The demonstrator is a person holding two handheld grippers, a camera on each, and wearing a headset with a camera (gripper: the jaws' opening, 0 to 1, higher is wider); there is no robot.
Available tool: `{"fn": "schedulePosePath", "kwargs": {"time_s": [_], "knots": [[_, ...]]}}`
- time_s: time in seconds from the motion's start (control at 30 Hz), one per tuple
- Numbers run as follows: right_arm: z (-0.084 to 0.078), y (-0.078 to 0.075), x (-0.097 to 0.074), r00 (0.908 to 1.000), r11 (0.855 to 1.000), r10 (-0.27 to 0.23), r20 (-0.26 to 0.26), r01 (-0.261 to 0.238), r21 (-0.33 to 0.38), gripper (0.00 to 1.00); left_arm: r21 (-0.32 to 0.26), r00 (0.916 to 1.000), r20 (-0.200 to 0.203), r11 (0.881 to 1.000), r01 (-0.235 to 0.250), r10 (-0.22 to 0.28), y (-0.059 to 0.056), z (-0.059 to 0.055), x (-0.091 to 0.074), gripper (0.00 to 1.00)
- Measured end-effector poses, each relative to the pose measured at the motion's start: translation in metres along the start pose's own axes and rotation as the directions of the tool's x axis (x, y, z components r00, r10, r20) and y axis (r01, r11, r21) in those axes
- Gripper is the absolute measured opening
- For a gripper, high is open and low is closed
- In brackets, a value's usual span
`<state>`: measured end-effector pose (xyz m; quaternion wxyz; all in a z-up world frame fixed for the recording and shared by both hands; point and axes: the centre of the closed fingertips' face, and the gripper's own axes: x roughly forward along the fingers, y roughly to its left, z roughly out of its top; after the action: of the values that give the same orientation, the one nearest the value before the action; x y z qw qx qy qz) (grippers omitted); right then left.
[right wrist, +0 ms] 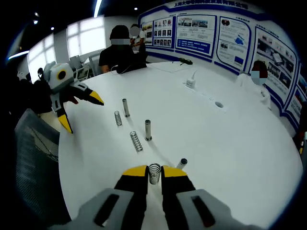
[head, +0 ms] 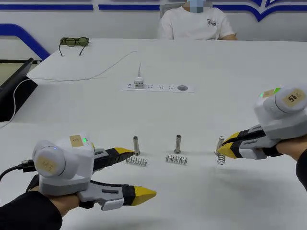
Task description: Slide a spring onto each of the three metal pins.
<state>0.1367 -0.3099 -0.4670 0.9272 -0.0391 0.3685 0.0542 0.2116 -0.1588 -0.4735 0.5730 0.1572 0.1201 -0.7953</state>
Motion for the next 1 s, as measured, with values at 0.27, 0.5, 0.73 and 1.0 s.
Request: {"fn": "schedulePosePath", "kwargs": {"time_s": [0.27, 0.5, 0.73, 1.0], "knots": [[0.009, -0.006, -0.007, 0.9996, 1.000, -0.017, 0.020, 0.017, 0.006, 0.12, -0.018, 0.9997, 0.015, 1.000, -0.020, 0.020, 0.006, 0.000, -0.004, 0.66], [0.019, -0.011, -0.011, 0.9988, 1.000, -0.029, 0.039, 0.029, 0.008, 0.12, -0.030, 0.9987, 0.021, 0.999, -0.046, 0.047, 0.014, -0.003, -0.011, 0.67], [0.026, -0.017, -0.012, 0.9976, 0.999, -0.044, 0.054, 0.043, 0.009, 0.12, -0.040, 0.9978, 0.020, 0.997, -0.062, 0.063, 0.015, -0.006, -0.015, 0.67], [0.034, -0.025, -0.014, 0.9949, 0.998, -0.066, 0.076, 0.066, 0.013, 0.12, -0.046, 0.9973, 0.022, 0.997, -0.069, 0.070, 0.016, -0.007, -0.016, 0.67]]}}
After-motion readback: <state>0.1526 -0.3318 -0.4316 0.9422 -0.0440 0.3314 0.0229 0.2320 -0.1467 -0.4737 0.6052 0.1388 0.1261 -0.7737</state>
